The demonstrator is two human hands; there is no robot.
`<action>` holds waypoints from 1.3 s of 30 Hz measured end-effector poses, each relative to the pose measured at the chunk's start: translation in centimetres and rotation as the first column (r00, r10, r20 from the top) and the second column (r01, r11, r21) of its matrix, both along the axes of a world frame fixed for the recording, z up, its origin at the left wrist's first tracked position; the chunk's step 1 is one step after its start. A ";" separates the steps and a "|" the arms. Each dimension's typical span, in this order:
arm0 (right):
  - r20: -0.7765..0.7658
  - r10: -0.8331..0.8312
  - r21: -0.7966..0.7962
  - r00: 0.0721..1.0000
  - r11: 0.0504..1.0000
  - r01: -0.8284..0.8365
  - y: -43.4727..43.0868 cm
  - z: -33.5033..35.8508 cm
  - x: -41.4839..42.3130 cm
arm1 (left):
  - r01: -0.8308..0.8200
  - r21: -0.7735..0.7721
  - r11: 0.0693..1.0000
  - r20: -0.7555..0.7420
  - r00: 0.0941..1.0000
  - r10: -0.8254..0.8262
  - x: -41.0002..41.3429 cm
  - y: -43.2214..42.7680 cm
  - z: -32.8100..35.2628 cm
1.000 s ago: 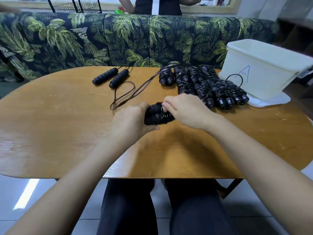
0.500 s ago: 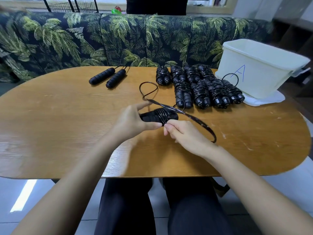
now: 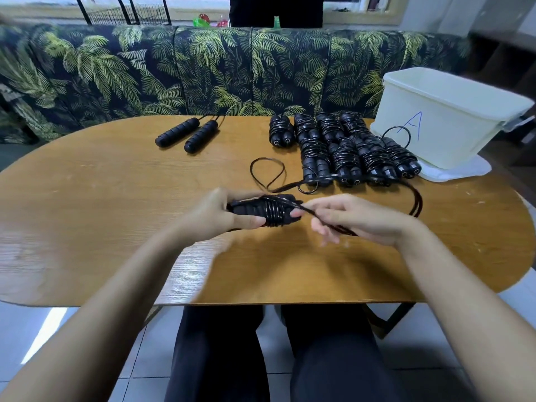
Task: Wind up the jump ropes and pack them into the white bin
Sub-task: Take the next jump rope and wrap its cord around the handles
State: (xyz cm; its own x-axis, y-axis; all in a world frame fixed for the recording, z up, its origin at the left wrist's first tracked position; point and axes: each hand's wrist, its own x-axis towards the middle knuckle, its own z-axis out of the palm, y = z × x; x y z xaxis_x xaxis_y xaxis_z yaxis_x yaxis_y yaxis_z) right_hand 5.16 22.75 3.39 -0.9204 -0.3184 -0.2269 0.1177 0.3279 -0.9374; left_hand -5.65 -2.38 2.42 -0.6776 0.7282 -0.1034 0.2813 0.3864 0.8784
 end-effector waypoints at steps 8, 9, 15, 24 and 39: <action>-0.114 -0.207 0.080 0.972 0.973 0.217 -0.2 -4.6 -1.2 | -0.522 -0.155 0.838 -0.683 0.670 0.291 0.1 1.8 0.2; -0.187 -0.205 0.085 0.961 0.971 0.223 -0.7 -4.7 -0.9 | -0.526 -0.082 0.846 -0.615 0.695 0.373 -0.3 1.7 0.4; -0.298 -0.152 0.063 0.942 0.982 0.178 -2.1 -4.1 -0.6 | -0.428 0.288 0.857 0.151 0.904 0.401 -0.2 2.7 1.3; -0.323 0.099 0.421 0.941 0.906 0.049 -0.9 0.3 -3.6 | 0.128 0.175 0.976 0.046 0.989 -0.138 2.3 1.7 2.6; -0.708 0.170 0.664 0.686 0.490 0.565 -6.0 0.2 -3.1 | -0.463 -0.076 0.883 -0.580 0.741 0.339 1.6 3.1 0.9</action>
